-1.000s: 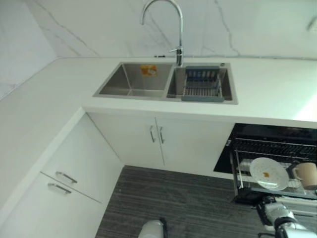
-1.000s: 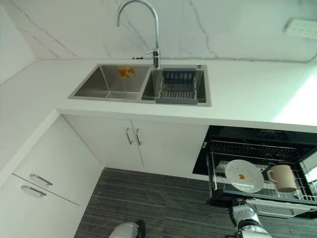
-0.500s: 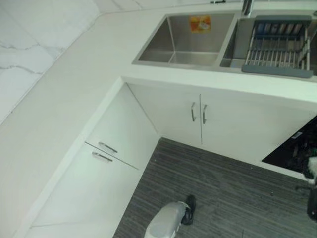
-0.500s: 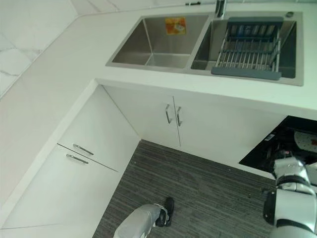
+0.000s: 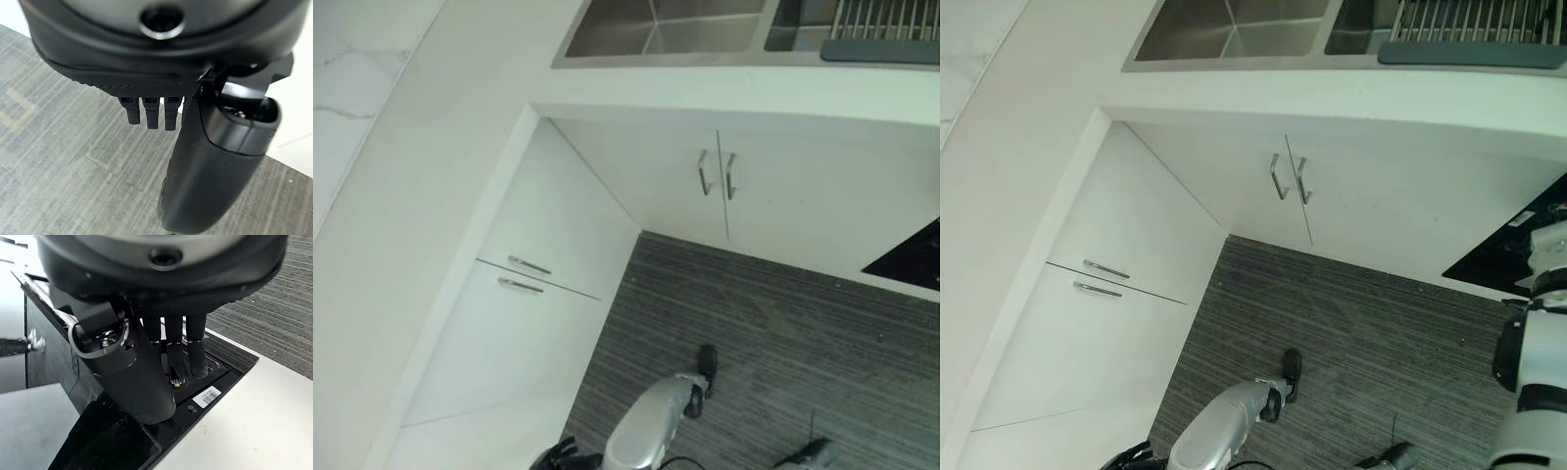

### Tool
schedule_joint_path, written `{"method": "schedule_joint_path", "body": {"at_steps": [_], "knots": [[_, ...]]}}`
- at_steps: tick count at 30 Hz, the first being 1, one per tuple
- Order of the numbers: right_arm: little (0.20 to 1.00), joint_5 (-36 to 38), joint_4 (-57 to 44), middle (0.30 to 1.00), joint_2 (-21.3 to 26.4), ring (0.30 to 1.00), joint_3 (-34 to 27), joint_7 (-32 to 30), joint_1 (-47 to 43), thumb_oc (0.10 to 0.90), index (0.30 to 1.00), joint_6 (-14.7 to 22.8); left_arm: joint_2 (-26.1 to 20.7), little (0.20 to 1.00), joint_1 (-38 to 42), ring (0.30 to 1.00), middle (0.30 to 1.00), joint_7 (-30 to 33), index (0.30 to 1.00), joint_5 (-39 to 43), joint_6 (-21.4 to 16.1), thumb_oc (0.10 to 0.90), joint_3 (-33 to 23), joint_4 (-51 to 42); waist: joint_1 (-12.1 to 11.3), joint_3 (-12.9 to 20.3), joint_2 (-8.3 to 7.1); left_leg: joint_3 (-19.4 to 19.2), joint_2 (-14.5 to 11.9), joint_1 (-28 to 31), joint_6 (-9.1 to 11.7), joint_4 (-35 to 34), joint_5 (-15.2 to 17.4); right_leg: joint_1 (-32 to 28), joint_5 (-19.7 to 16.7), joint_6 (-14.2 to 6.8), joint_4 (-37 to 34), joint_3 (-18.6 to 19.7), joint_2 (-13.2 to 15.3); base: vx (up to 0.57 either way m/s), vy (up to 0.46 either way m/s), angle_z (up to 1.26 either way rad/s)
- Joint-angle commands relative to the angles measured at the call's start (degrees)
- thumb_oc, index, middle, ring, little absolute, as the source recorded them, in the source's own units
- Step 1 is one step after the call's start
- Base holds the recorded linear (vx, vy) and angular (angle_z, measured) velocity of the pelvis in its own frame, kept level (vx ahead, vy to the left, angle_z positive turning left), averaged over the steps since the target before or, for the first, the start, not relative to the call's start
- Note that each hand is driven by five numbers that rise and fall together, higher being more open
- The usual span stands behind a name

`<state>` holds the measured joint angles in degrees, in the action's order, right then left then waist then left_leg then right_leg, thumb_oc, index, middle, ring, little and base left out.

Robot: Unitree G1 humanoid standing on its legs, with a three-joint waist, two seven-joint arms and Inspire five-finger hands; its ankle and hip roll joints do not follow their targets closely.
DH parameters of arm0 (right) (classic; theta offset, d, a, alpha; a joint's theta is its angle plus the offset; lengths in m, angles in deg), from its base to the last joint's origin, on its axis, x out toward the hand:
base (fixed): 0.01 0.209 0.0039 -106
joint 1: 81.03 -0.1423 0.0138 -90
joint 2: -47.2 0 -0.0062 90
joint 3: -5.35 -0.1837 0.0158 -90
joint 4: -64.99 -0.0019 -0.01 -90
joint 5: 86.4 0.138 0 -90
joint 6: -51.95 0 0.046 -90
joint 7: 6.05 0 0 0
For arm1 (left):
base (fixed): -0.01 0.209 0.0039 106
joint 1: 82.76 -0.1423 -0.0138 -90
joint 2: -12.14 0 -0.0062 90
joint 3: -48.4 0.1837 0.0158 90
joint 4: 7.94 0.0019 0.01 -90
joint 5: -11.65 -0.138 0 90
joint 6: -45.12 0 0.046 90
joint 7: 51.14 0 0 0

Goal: Place the dishes in the dishwasher.

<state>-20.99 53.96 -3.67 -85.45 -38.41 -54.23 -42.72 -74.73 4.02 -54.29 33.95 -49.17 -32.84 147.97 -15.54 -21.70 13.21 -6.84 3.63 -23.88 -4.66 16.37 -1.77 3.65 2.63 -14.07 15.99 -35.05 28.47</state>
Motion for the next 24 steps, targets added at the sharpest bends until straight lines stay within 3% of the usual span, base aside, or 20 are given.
{"method": "schedule_joint_path", "body": {"at_steps": [1,2,4,6,8,10,11,15,21,24], "knots": [[0.491,-15.7,-15.6,0.491,-1.1,0.491,3.5,9.2,-3.4,0.527,0.491,9.3,-6.6,0.900,-2.0,0.900,0.900,0.4,0.900,0.6,-2.0,0.800,0.1,2.7,-2.7,6.7,-4.45,0.8,-6.7,2.9,10.3,0.8,9.4,6.4,0.5,2.0,1.2,5.7,-0.4,-0.06,-0.075,-0.05],[0.900,-21.1,-17.8,0.900,-3.4,0.900,3.9,9.4,-0.6,0.800,0.900,9.4,-6.6,0.900,-1.5,0.900,0.900,0.2,0.900,0.1,-2.5,0.800,-0.1,2.9,-2.4,6.6,-4.93,0.5,-7.3,3.1,10.4,0.8,9.5,6.3,0.2,1.9,1.2,5.5,-0.5,-0.08,-0.119,-0.06],[0.900,-21.7,-23.3,0.900,-8.3,0.900,3.2,16.7,7.5,0.800,0.900,7.1,-6.9,0.900,-1.2,0.900,0.900,-0.1,0.900,-1.1,-4.3,0.800,-0.7,2.8,-1.1,6.2,-6.20,-0.7,-8.8,4.1,10.4,0.8,9.6,5.6,-0.3,1.8,1.2,5.0,-0.9,-0.11,-0.182,-0.13],[0.900,-20.9,-26.2,0.900,-11.5,0.900,1.6,21.2,13.5,0.800,0.900,8.5,-7.2,0.900,-1.0,0.900,0.900,-0.3,0.900,-1.0,-5.3,0.800,-0.9,2.8,0.0,6.1,-7.06,-1.8,-9.8,5.1,10.6,0.8,9.8,5.0,-0.3,1.9,1.2,5.0,-1.4,-0.08,-0.132,-0.30],[0.900,-21.2,-28.5,0.900,-17.6,0.900,0.0,29.8,22.5,0.800,0.900,13.1,-7.3,0.900,0.1,0.900,0.900,-0.1,0.900,-0.2,-5.9,0.800,-1.3,2.6,2.1,6.4,-8.25,-3.2,-11.0,6.6,10.7,0.8,10.3,4.6,-0.1,2.1,1.2,5.8,-2.6,-0.08,-0.137,-0.34],[0.900,-26.4,-31.7,0.900,-22.7,0.900,2.6,30.7,28.9,0.800,0.900,16.0,-7.1,0.900,0.4,0.900,0.900,0.6,0.900,0.2,-6.8,0.800,-1.3,2.3,3.7,6.8,-9.19,-4.8,-12.4,7.8,10.9,0.8,10.2,4.3,0.2,2.1,1.2,6.6,-3.5,-0.06,-0.126,-0.33],[0.900,-25.1,-33.7,0.900,-27.1,0.900,3.4,32.4,34.6,0.800,0.900,17.0,-6.5,0.900,0.5,0.900,0.900,1.2,0.900,0.3,-7.7,0.800,-1.8,2.2,5.3,7.1,-9.80,-6.1,-13.6,8.9,11.1,0.8,10.4,3.8,0.8,2.4,1.2,7.5,-4.4,-0.04,-0.106,-0.48],[0.900,-24.0,-33.8,0.900,-33.3,0.900,3.0,36.3,45.5,0.800,0.900,21.3,-6.0,0.900,0.2,0.900,0.900,1.3,0.900,-0.7,-9.7,0.800,-2.2,1.1,7.5,8.0,-10.66,-8.3,-15.5,10.8,11.5,0.8,10.5,3.3,1.6,2.7,1.2,8.8,-5.3,-0.05,-0.105,-0.45],[0.900,-28.4,-33.0,0.900,-38.6,0.900,4.0,35.4,54.9,0.800,0.900,20.2,-5.0,0.900,-0.1,0.900,0.900,-1.9,0.900,2.1,-9.9,0.800,-3.1,-3.7,10.8,10.6,-11.41,-9.9,-17.8,13.9,12.1,0.8,10.8,2.5,4.1,3.4,1.2,11.0,-7.6,-0.03,-0.131,-0.39],[0.900,-30.4,-31.2,0.900,-38.0,0.900,3.6,35.9,56.4,0.800,0.900,18.3,-3.9,0.900,-1.1,0.900,0.900,-3.5,0.900,3.9,-9.8,0.800,-4.0,-5.8,11.5,11.2,-11.07,-10.2,-20.1,14.2,12.7,0.8,8.8,1.9,4.9,5.7,1.2,11.2,-9.8,-0.02,-0.126,-0.17]]}}
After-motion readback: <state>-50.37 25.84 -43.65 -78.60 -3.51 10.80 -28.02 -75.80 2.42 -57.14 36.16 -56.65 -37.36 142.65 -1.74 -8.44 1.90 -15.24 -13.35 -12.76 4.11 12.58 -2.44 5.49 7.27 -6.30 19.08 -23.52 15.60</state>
